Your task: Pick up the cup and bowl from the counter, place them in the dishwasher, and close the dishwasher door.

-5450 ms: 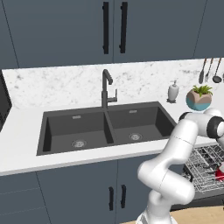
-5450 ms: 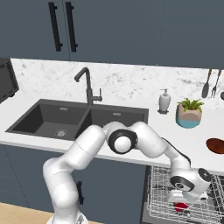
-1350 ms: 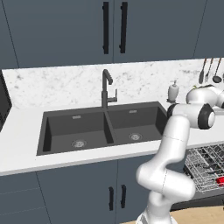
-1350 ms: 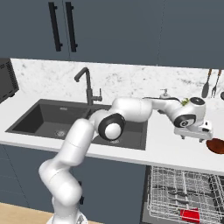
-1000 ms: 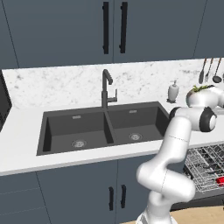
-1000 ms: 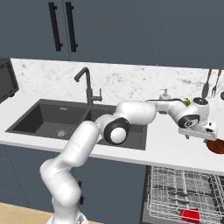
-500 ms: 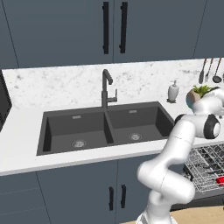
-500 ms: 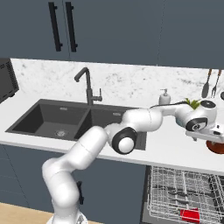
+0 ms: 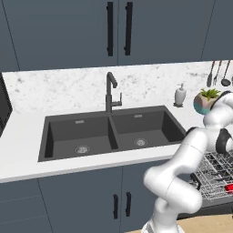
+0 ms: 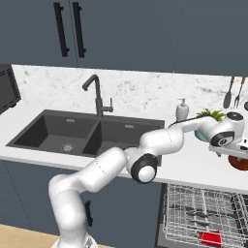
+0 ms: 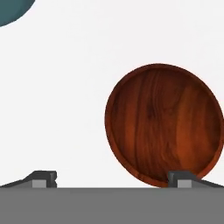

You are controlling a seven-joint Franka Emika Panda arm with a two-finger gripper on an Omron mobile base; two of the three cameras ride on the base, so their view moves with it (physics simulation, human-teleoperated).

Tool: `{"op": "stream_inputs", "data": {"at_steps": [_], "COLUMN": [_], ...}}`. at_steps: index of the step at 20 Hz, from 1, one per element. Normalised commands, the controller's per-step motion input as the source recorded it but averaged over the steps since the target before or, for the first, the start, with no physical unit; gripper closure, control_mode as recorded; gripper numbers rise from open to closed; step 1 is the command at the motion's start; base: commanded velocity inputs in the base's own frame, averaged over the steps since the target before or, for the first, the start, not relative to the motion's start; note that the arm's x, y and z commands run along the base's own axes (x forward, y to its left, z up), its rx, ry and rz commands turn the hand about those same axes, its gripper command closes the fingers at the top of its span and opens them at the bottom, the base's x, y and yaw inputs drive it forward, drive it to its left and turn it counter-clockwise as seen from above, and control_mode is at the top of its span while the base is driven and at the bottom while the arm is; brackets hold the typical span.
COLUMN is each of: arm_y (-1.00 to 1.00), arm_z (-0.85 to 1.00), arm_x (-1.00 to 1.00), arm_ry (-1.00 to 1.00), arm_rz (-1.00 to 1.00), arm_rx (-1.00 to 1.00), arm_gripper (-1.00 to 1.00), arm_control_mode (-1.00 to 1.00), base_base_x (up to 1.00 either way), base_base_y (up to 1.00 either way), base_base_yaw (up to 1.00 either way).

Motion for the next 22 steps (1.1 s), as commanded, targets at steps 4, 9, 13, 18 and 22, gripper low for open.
{"op": "stream_inputs", "data": {"at_steps": [4, 9, 13, 18, 22], "arm_y": [-0.01, -0.01, -0.09, -0.26, -0.32], "arm_z": [0.0, -0.02, 0.0, 0.0, 0.0], "arm_x": [0.18, 0.08, 0.03, 0.11, 0.16], "arm_ry": [0.07, 0.06, 0.0, 0.0, 0.0], "arm_rz": [0.0, 0.02, 0.0, 0.0, 0.0], "arm_rx": [0.0, 0.01, 0.05, 0.06, 0.05], "arm_gripper": [-1.0, -1.0, -1.0, -1.0, -1.0], "arm_control_mode": [-1.0, -1.0, -1.0, -1.0, -1.0], "base_base_x": [0.0, 0.0, 0.0, 0.0, 0.0], "base_base_y": [0.0, 0.0, 0.0, 0.0, 0.0], "base_base_yaw": [0.0, 0.0, 0.0, 0.0, 0.0]}}
